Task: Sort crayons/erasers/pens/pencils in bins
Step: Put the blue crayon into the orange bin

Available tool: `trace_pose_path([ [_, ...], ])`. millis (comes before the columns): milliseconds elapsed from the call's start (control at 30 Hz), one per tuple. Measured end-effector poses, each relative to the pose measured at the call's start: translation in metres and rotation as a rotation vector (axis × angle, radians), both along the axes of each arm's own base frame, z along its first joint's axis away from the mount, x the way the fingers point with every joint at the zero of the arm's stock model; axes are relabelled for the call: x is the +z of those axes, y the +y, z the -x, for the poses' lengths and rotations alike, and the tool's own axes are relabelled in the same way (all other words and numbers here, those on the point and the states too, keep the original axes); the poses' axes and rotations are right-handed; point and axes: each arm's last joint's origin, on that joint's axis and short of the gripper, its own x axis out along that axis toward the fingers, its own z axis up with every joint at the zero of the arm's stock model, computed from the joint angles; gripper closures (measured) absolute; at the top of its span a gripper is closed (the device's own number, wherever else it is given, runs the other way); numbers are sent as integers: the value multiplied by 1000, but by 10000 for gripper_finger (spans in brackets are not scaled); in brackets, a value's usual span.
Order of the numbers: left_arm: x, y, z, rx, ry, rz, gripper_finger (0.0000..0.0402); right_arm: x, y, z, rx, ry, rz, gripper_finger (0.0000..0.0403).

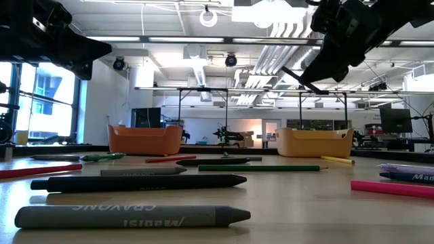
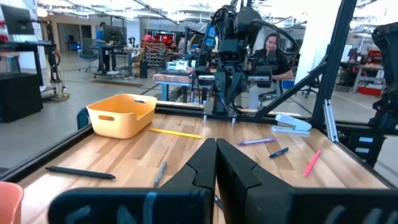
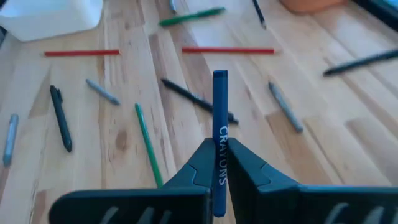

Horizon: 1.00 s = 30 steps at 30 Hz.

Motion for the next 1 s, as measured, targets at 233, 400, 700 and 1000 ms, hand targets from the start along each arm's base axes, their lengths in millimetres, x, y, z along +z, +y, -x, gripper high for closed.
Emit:
trace_pose_path([
  [233, 1, -1, 0, -32, -6, -40, 401, 13, 1, -9, 52, -147, 107, 393],
  [400, 1, -2, 0, -54, -9, -17, 401, 20, 1, -13, 79, -223, 163, 393],
  [700, 4, -1, -1, -44, -72, 9, 401, 29, -2, -22, 78, -338, 219, 393],
  [1000, 8, -1, -6, -85, -96, 18, 401, -3, -7, -68, 150, -431, 267, 393],
])
